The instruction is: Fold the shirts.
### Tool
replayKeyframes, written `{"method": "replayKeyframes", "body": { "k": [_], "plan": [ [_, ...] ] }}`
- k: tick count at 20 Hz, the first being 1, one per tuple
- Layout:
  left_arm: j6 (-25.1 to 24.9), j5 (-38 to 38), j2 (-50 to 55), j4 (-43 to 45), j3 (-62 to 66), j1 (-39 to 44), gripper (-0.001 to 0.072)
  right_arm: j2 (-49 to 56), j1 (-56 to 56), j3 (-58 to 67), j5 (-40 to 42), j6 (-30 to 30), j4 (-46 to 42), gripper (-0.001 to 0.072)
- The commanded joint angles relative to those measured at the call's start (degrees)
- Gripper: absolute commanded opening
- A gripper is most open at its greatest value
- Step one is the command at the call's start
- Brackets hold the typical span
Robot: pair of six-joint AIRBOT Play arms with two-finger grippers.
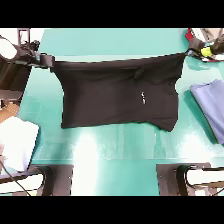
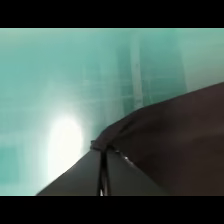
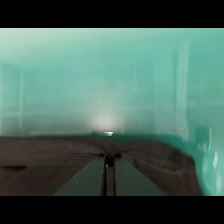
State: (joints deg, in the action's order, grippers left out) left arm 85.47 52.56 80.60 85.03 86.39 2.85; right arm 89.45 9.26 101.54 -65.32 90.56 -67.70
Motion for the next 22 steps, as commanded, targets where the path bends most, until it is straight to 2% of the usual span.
{"method": "replayKeyframes", "body": {
  "k": [1,3,5,8,11,18,19,20,21,22],
  "plan": [
    [-0.35,-9.68,4.63,0.04,-0.22,-0.04,0.0021,5.44,-1.11,0.37,8.46,-3.76,0.13,0.0021],
    [-0.46,-10.47,5.01,0.13,-0.24,-0.04,0.0022,7.02,-1.57,0.76,8.81,-4.94,-0.04,0.0021],
    [-1.20,-8.17,4.98,0.15,-0.26,-0.04,0.0021,7.89,-1.57,0.74,5.60,-6.08,-0.24,0.0021],
    [-7.56,2.60,4.98,0.20,-0.79,-0.04,0.0020,7.39,-2.64,-1.16,-2.16,-6.47,-6.97,0.0021],
    [-10.93,5.38,4.98,0.24,-5.16,-0.04,0.0021,6.03,-4.15,-6.69,-2.21,-6.71,-12.11,0.0021],
    [-10.25,5.35,4.96,-0.17,-9.31,-0.04,0.0023,5.60,-4.26,-13.99,0.79,-6.64,-11.76,0.0025],
    [-10.29,6.14,4.96,-0.15,-9.31,-0.04,0.0065,5.57,-4.26,-13.92,0.57,-6.62,-11.41,0.0028],
    [-10.25,6.78,4.96,-0.13,-9.29,-0.04,0.0284,5.33,-4.26,-13.90,-0.02,-6.62,-11.32,0.0093],
    [-10.25,7.93,4.94,0.00,-9.25,-0.04,0.0469,4.92,-4.24,-13.90,-0.35,-6.62,-11.37,0.0345],
    [-10.25,9.46,4.79,0.42,-9.25,-0.04,0.0487,4.11,-4.11,-13.90,-0.87,-6.62,-11.39,0.0534]
  ]
}}
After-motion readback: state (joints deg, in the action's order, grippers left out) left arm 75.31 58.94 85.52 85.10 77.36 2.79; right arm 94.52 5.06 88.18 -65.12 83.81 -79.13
